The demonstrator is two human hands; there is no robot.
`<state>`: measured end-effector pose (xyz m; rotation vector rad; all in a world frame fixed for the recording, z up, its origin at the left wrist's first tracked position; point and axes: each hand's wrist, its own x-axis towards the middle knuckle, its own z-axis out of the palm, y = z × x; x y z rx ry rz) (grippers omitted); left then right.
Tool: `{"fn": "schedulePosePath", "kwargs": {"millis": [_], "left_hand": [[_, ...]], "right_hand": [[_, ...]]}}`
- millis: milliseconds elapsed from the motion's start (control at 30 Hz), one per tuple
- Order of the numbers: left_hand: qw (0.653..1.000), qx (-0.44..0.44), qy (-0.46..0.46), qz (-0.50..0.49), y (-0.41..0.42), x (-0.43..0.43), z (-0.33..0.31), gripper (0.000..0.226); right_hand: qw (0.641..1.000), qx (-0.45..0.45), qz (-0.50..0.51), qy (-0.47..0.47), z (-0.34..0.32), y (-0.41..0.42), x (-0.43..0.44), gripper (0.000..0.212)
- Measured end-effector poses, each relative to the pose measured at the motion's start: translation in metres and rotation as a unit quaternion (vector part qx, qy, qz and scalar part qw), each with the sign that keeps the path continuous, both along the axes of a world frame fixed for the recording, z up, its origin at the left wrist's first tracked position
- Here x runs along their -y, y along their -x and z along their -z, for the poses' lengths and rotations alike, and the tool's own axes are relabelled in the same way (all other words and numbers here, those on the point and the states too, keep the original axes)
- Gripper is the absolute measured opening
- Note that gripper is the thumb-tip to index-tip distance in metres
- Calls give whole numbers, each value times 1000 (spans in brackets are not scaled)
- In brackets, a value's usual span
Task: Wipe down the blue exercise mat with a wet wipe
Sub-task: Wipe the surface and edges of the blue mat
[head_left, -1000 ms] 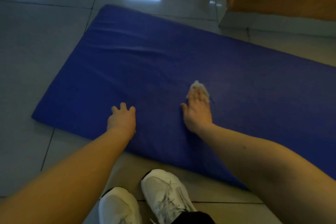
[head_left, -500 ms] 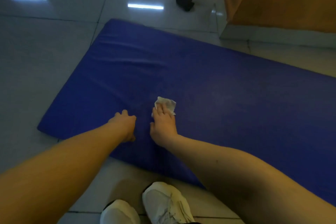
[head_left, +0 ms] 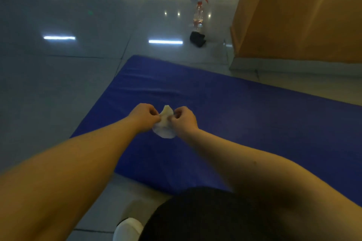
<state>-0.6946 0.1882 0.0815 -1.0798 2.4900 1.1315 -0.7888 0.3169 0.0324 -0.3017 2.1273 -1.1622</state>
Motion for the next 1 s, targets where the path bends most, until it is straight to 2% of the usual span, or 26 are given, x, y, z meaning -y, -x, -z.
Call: {"fn": "schedulePosePath", "kwargs": {"millis": [67,133,200,233,367,500,633,700,800,900,1000], "left_hand": [[999,-7,47,-10,3,-10,-17,8],[997,-13,77,-5,6,-20,-31,12],[995,-33,92,18,6,-32,-45,14],[994,-37,97,35,6,-37,-49,14],[988,-26,135,74,0,-49,-69,22],[989,-42,95,105,-11,-44,-79,11],[987,-5,57,153,-12,-32,-71,36],[971,30,72,224,-8,-28,-71,48],[934,89,119,325,0,-11,-78,47],[907,111,151,378,6,20,-79,52],[893,101,171,404,13,54,-55,60]], "right_hand": [[998,-52,23,-34,-18,0,-3,26],[998,40,47,12,-39,0,-2,24],[977,178,70,92,-60,-5,-1,30],[966,217,75,121,-67,-8,0,31],[951,260,75,152,-93,-20,0,22],[940,306,66,138,-104,-20,-1,27],[934,332,70,107,-93,-10,8,34],[931,338,75,116,-81,-3,13,35],[919,354,67,159,-66,5,29,38],[905,378,68,183,-52,18,51,26],[917,354,110,149,-35,41,69,18]]}}
